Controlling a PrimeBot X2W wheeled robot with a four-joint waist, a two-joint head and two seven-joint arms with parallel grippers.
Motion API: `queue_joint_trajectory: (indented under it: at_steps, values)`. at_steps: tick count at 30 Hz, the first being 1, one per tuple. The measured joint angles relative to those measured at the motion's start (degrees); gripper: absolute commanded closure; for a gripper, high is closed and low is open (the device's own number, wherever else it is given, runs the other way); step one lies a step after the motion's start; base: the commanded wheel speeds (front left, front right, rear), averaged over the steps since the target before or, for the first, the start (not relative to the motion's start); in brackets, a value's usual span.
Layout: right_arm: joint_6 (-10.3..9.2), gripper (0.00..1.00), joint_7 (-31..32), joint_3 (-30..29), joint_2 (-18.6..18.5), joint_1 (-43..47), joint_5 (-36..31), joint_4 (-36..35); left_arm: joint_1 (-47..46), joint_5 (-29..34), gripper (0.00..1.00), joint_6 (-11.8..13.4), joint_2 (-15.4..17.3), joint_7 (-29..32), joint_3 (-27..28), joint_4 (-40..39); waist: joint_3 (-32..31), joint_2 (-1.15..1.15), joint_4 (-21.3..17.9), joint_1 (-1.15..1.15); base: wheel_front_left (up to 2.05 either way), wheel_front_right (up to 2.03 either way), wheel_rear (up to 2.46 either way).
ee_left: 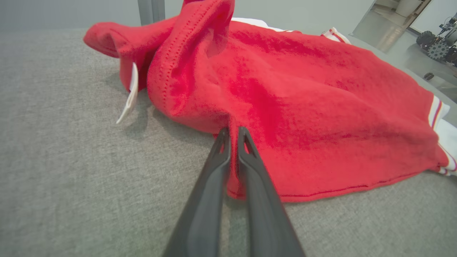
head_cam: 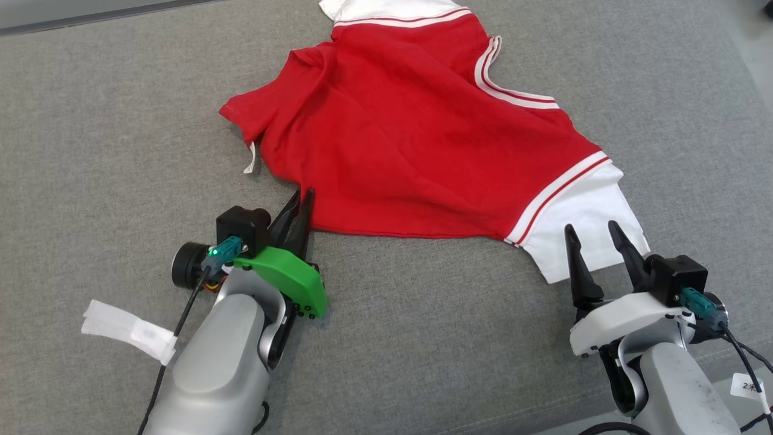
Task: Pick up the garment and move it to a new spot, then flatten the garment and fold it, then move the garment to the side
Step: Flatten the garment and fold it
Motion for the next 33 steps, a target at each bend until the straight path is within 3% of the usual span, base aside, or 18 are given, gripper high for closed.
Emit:
queue_joint_trajectory:
  at_steps: [7, 14, 15, 16, 18, 21, 33]
  values:
    - [0.00, 0.00, 0.0, -0.9, 0.1, 0.0, 0.1, -0.2, -2.0, 9.3, 1.00, 0.8, 0.0, 0.0, -1.5, -11.5, -0.1, 0.01, 0.8, 0.00, 0.00, 0.00, 0.00]
    - [0.00, 0.00, 0.0, 0.9, 0.6, 0.0, 0.1, 0.7, -5.7, 13.5, 1.00, -0.6, 0.0, 0.0, -12.1, -13.1, -0.7, 0.01, 0.4, 0.00, 0.00, 0.00, 0.00]
    - [0.00, 0.00, 0.0, 1.2, 0.7, -0.2, 0.3, 0.9, -6.3, 13.8, 0.60, -0.9, 0.0, 0.0, -14.5, -11.2, -0.7, 0.01, 0.1, 0.00, 0.00, 0.00, 0.00]
    - [0.00, 0.00, 0.0, 1.4, 0.8, -0.2, 0.4, 1.1, -6.4, 13.2, 0.00, -1.3, -0.1, 0.0, -16.9, -9.3, -0.7, 0.01, -0.2, 0.00, 0.00, 0.00, 0.00]
    - [0.00, 0.00, 0.0, 1.2, 0.9, -0.3, 0.6, 1.3, -6.4, 9.6, 0.00, -1.7, 0.0, 0.0, -22.2, -5.9, -0.7, 0.01, -1.1, 0.00, 0.00, 0.00, 0.00]
    - [0.00, 0.00, 0.0, -0.1, 0.9, -0.2, 0.8, 1.2, -6.4, 6.7, 0.00, -1.8, -0.1, 0.0, -23.2, -5.2, -0.5, 0.01, -1.3, 0.00, 0.00, 0.00, 0.00]
    - [0.00, 0.00, 0.0, -1.4, 0.9, 0.2, 0.1, 0.9, -0.8, 7.2, 0.00, 2.6, 0.3, 0.0, -9.9, -12.1, -1.0, 0.01, 2.3, 0.00, 0.00, 0.00, 0.00]
